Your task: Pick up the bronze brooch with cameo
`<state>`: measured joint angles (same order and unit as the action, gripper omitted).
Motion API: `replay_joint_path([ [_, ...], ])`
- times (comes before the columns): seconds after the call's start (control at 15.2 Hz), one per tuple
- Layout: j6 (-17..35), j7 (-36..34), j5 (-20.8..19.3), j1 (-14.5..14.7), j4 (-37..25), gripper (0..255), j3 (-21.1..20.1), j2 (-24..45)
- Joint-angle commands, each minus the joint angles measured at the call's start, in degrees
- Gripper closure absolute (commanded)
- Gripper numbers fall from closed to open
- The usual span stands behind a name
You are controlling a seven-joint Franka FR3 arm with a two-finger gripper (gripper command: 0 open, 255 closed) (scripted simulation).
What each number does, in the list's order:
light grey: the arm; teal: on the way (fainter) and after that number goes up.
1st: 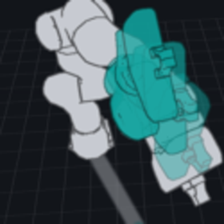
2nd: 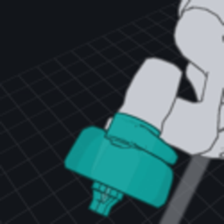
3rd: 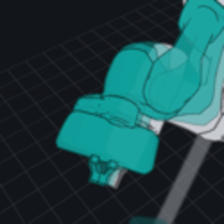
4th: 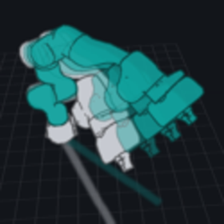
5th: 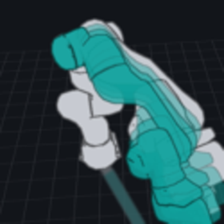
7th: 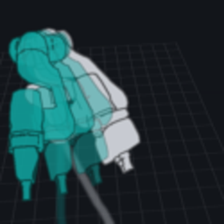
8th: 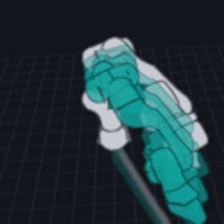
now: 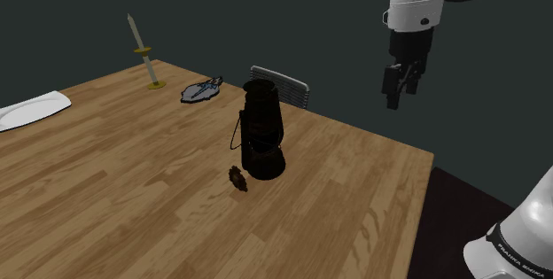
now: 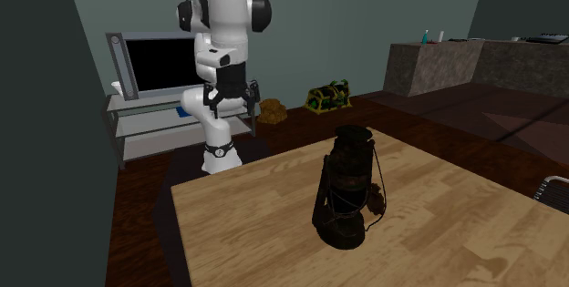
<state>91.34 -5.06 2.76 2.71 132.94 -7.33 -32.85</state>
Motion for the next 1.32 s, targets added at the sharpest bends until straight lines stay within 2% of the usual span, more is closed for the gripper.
replay_joint_path([
  [0.0, 2.3, -1.2, 0.9, 0.7, -1.2, 0, -1.5, 3.4],
  [0.59, 10.4, -6.8, 2.1, 3.3, -10.0, 0, -7.7, 19.8],
  [1.25, 14.7, -13.8, -1.7, 7.3, -25.8, 0, -12.7, 40.2],
])
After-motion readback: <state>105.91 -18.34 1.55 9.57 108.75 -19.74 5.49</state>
